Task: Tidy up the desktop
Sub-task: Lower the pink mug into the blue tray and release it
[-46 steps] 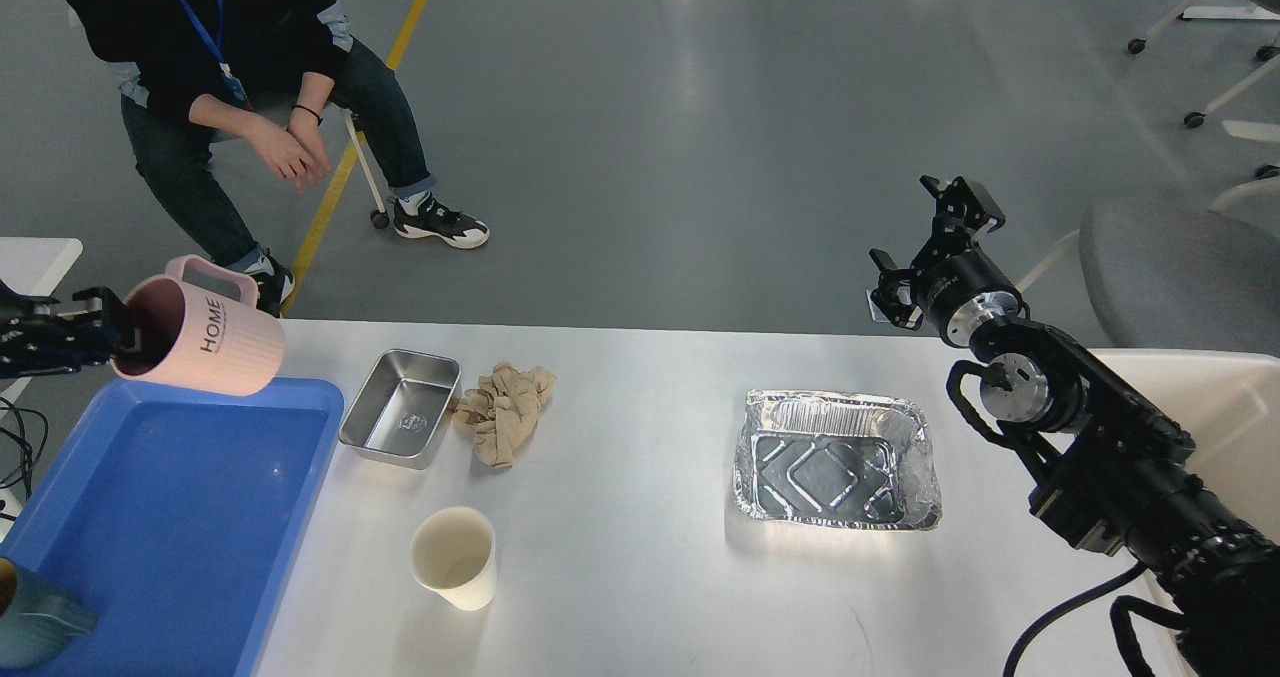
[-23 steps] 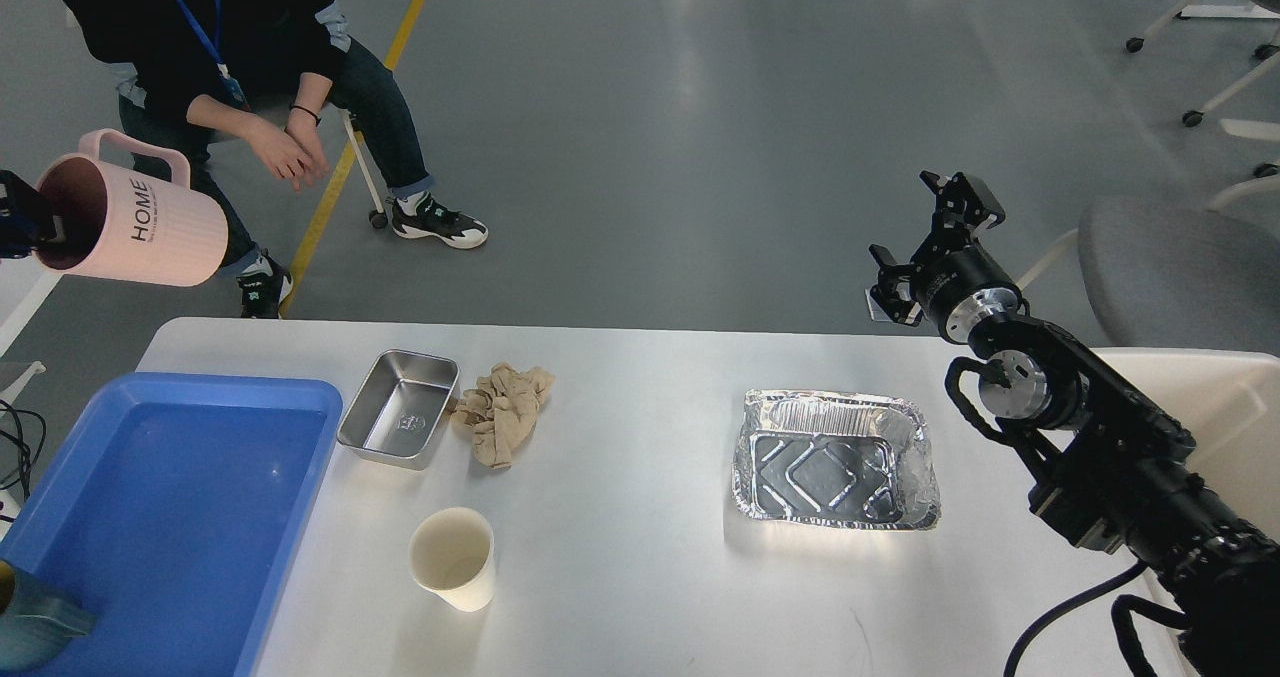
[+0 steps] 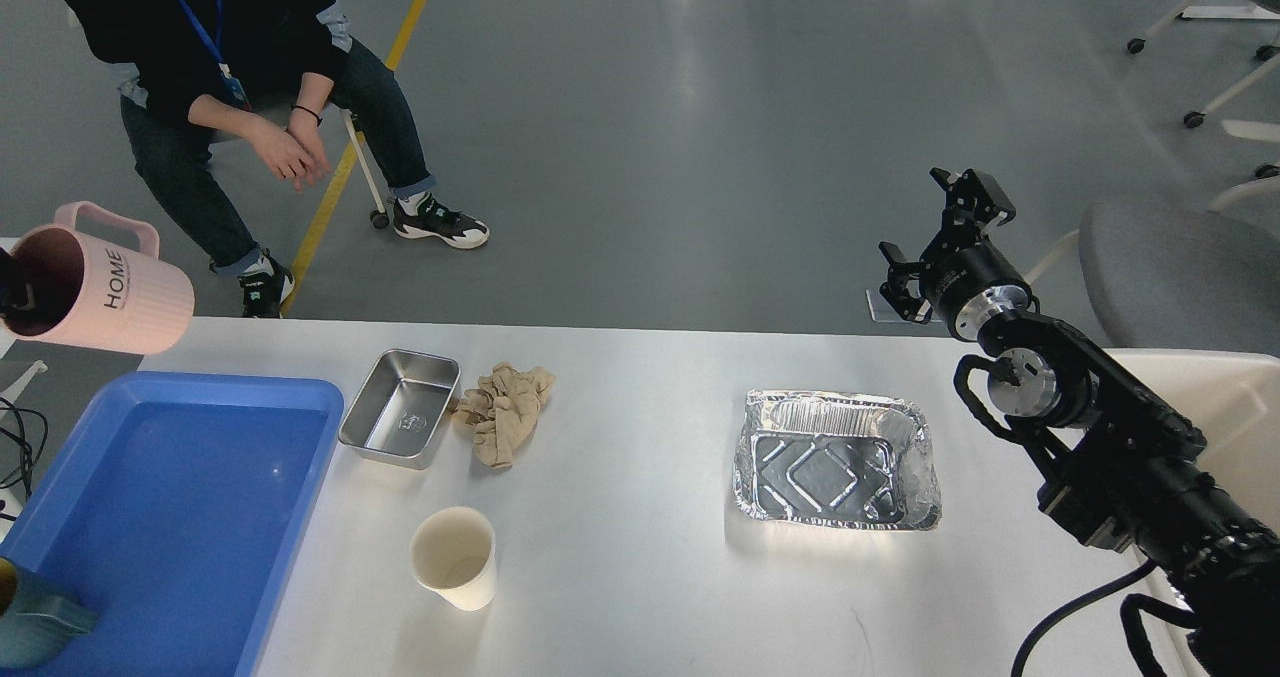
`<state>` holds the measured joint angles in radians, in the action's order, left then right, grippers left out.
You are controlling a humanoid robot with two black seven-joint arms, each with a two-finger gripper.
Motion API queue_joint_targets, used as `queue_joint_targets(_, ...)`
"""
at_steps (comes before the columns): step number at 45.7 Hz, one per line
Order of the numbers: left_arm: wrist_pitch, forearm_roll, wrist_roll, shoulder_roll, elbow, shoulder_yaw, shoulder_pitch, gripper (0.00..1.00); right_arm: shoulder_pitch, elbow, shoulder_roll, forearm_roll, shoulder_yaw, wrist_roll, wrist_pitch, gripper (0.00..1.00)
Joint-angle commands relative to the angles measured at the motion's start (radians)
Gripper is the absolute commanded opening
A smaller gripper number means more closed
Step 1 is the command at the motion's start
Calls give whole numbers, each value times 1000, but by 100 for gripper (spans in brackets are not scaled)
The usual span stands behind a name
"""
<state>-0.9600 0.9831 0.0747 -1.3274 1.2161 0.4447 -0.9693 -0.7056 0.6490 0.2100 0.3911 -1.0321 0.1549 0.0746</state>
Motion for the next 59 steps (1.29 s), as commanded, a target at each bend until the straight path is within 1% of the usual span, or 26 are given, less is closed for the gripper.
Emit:
queue_joint_targets(1,0,5,0,7,3,-73,12,0,0,0,0,0,-3,0,-1,100)
queue_joint_targets(6,0,3,5,19,8,-124,12,0,0,0,0,0,-5,0,-1,100)
queue_joint_targets(8,0,3,19,28,8,-147,12,0,0,0,2,0,-5,0,-1,100)
queue_joint_targets(10,0,2,23,33,8,-170,14,0,0,0,0,0,-5,0,-1,100)
queue_joint_targets(16,0,3,23,54,10,-219,14,0,0,0,2,0,-8,0,-1,100)
queue_joint_targets(20,0,5,25,66,10,-245,41,0,-2,0,2,0,-9,0,-1,100)
queue_joint_targets(31,0,49,27,99,28,-247,132,0,-2,0,2,0,-9,0,-2,100)
queue_joint_targets(39,0,54,39,100,36,-248,179,0,-2,0,2,0,-11,0,-2,100)
queue_joint_targets(50,0,80,39,99,34,-251,264,0,0,0,2,0,-11,0,-2,100)
queue_joint_targets(59,0,98,39,103,31,-253,294,0,0,0,-1,0,-11,0,-2,100)
